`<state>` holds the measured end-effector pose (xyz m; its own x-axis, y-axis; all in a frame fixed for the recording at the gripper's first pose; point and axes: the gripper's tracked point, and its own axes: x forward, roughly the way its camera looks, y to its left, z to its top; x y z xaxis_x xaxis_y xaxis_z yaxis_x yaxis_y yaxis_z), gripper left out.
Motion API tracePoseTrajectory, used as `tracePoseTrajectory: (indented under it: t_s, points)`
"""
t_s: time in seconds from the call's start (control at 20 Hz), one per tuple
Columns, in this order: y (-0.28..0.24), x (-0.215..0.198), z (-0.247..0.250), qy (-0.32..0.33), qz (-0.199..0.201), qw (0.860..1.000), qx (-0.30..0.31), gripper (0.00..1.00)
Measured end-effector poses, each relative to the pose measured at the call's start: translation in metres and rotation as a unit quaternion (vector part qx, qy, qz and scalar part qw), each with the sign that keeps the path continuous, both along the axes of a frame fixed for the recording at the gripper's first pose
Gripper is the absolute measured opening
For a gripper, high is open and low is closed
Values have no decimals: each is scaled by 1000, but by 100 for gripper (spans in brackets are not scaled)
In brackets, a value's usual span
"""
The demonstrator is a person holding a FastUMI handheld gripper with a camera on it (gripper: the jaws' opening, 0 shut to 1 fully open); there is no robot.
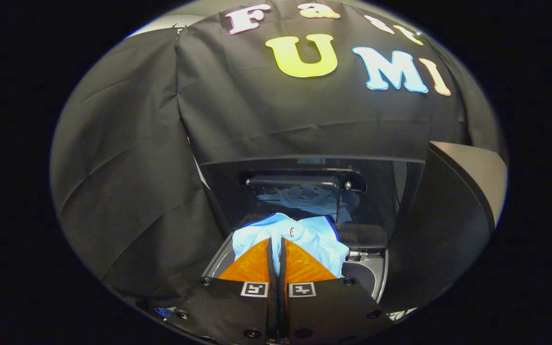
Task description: Put the clothes into the washing machine and then close the washing machine lid.
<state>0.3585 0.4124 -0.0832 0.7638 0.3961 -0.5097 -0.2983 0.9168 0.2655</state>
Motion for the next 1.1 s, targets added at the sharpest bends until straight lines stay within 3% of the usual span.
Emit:
tracePoseTrajectory:
  t_s: [0.6,1.1]
  points:
    - [13,-4,-99,99,-2,994,-54,2]
    - [15,-8,-109,112,-3,992,-60,2]
